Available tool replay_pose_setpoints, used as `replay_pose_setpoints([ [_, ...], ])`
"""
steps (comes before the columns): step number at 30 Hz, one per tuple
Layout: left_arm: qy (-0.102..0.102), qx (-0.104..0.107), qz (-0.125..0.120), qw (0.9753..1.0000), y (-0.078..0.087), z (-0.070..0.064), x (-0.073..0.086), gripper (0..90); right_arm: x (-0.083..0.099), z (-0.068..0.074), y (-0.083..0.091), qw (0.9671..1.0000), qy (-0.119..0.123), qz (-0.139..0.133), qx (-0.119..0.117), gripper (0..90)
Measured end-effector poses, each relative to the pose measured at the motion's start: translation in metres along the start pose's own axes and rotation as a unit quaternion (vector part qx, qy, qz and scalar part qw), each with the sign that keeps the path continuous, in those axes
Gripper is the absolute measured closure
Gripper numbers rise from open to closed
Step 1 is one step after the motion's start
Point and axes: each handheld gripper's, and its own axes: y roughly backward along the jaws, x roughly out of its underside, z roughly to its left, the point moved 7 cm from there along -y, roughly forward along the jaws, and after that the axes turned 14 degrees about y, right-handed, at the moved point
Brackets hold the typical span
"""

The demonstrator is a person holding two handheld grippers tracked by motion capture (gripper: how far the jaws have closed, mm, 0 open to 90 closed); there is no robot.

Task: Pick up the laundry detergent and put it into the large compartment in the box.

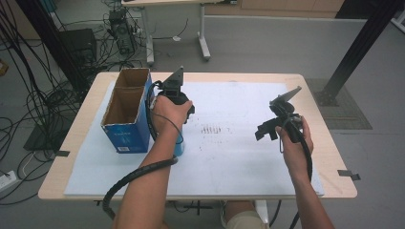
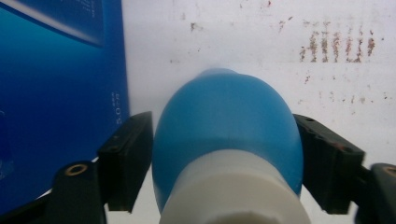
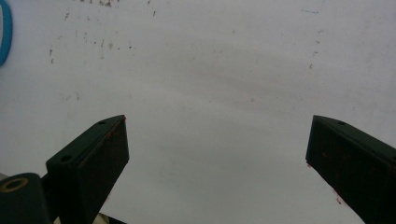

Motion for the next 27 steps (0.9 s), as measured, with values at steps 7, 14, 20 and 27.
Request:
replay_pose_setpoints([
  [7, 0.003, 0.008, 0.0, 1.0, -0.0002, 0.0029, 0.0001, 37.0, -0.0008, 0.0005, -0.0007, 1.0, 0.001, 0.001, 0.0, 5.8],
  [14, 0.003, 0.009, 0.002, 1.0, -0.0002, 0.0034, -0.001, 37.2, -0.0014, 0.0014, -0.0006, 1.0, -0.001, 0.0, 0.0, 5.8],
  [20, 0.004, 0.008, 0.002, 1.0, -0.0001, 0.0032, -0.0009, 37.2, -0.0012, 0.0007, -0.0005, 1.0, 0.0, 0.001, 0.0, 5.8],
  [27, 0.005, 0.007, 0.002, 1.0, -0.0002, 0.0025, -0.001, 37.2, -0.0006, -0.0004, -0.0004, 1.0, -0.002, 0.001, -0.001, 5.8],
])
